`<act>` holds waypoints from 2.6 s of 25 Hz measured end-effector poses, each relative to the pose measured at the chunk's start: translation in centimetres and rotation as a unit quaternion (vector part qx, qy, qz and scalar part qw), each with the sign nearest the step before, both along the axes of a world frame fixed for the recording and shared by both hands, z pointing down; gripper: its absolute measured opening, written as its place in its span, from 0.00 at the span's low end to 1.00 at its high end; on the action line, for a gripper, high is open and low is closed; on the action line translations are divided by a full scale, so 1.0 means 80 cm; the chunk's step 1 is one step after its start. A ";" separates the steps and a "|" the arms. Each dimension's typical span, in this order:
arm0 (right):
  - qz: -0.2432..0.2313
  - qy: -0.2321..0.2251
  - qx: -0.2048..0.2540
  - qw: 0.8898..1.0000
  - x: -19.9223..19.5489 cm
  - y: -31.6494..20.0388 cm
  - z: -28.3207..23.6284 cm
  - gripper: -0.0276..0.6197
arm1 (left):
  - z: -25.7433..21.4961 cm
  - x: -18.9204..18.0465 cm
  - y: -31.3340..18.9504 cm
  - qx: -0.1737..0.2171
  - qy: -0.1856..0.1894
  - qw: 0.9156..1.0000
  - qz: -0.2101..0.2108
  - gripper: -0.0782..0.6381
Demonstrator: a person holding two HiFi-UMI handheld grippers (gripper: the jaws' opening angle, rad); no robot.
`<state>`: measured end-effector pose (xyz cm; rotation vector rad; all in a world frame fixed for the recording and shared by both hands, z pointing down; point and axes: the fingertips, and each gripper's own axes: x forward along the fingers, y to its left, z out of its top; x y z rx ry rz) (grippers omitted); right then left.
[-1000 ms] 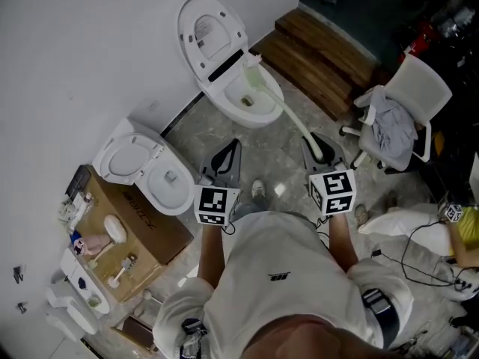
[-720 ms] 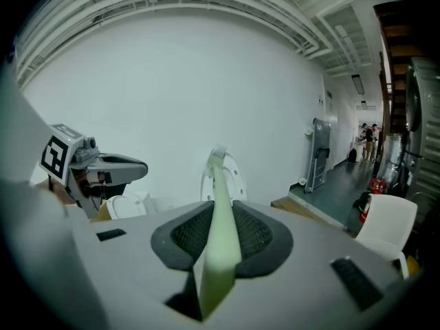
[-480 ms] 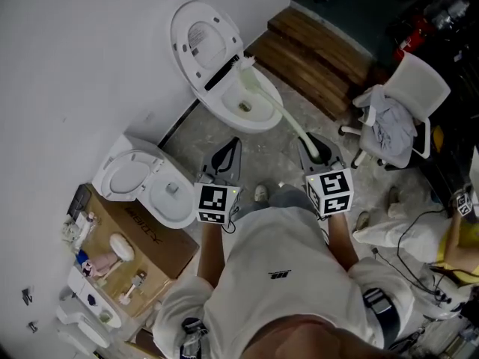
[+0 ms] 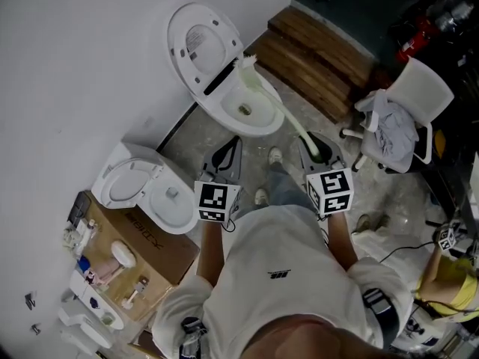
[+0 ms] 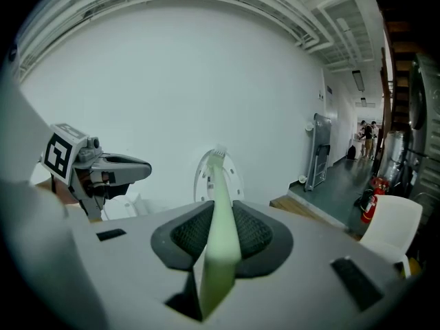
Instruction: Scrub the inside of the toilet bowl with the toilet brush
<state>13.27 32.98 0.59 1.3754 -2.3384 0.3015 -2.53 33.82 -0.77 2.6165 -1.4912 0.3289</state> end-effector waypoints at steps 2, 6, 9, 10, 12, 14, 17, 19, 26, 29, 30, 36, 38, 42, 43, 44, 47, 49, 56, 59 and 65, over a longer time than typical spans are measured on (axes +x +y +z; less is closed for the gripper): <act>-0.001 -0.001 -0.002 1.000 -0.001 -0.015 0.004 0.16 | 0.003 -0.001 -0.015 -0.001 -0.002 1.000 -0.001 0.12; -0.005 -0.002 -0.007 1.000 -0.003 -0.053 0.011 0.16 | 0.008 -0.003 -0.050 -0.006 -0.004 1.000 -0.005 0.12; -0.010 0.000 -0.012 1.000 -0.005 -0.084 0.017 0.16 | 0.014 -0.005 -0.077 -0.013 -0.006 1.000 -0.009 0.12; -0.012 0.000 -0.014 1.000 -0.007 -0.094 0.018 0.16 | 0.016 -0.007 -0.087 -0.016 -0.006 1.000 -0.011 0.12; -0.016 0.000 -0.018 1.000 -0.009 -0.115 0.019 0.16 | 0.019 -0.011 -0.106 -0.020 -0.006 1.000 -0.016 0.12; -0.020 0.000 -0.021 1.000 -0.009 -0.136 0.021 0.16 | 0.022 -0.012 -0.127 -0.024 -0.006 0.999 -0.021 0.12; -0.027 0.004 -0.029 0.999 -0.008 -0.170 0.027 0.16 | 0.030 -0.011 -0.160 -0.032 -0.006 0.999 -0.028 0.12; -0.033 0.007 -0.036 0.999 -0.007 -0.190 0.034 0.16 | 0.040 -0.010 -0.179 -0.041 -0.006 0.999 -0.032 0.12; -0.059 0.015 -0.068 0.996 -0.003 -0.260 0.072 0.16 | 0.083 0.001 -0.243 -0.084 -0.009 0.995 -0.051 0.12; -0.068 0.018 -0.085 0.994 -0.004 -0.291 0.090 0.16 | 0.104 0.000 -0.272 -0.103 -0.008 0.993 -0.061 0.12; -0.071 0.020 -0.090 0.993 -0.003 -0.300 0.097 0.16 | 0.110 0.000 -0.280 -0.108 -0.007 0.992 -0.064 0.12; -0.086 0.026 -0.115 0.989 -0.003 -0.341 0.139 0.16 | 0.152 0.001 -0.327 -0.129 -0.004 0.988 -0.082 0.12; -0.090 0.025 -0.126 0.988 -0.003 -0.352 0.155 0.16 | 0.166 0.003 -0.341 -0.134 -0.004 0.987 -0.088 0.12; -0.094 0.028 -0.141 0.985 -0.003 -0.370 0.189 0.16 | 0.193 0.005 -0.362 -0.144 -0.005 0.985 -0.098 0.12; -0.094 0.028 -0.143 0.985 -0.004 -0.374 0.197 0.16 | 0.200 0.004 -0.365 -0.146 -0.006 0.984 -0.100 0.12; -0.093 0.028 -0.144 0.985 -0.005 -0.378 0.204 0.16 | 0.208 0.003 -0.368 -0.150 -0.007 0.983 -0.103 0.12; -0.093 0.029 -0.153 0.983 -0.008 -0.386 0.225 0.16 | 0.229 -0.001 -0.374 -0.157 -0.010 0.981 -0.110 0.12; -0.092 0.029 -0.157 0.983 -0.011 -0.386 0.236 0.16 | 0.242 -0.005 -0.375 -0.159 -0.010 0.981 -0.114 0.12; -0.085 0.031 -0.164 0.982 -0.020 -0.386 0.280 0.16 | 0.292 -0.016 -0.383 -0.169 -0.004 0.979 -0.117 0.12; -0.080 0.036 -0.163 0.983 -0.020 -0.389 0.305 0.16 | 0.324 -0.020 -0.388 -0.179 -0.001 0.977 -0.117 0.12; -0.063 0.047 -0.177 0.981 -0.018 -0.385 0.354 0.16 | 0.384 -0.012 -0.387 -0.204 0.007 0.973 -0.102 0.12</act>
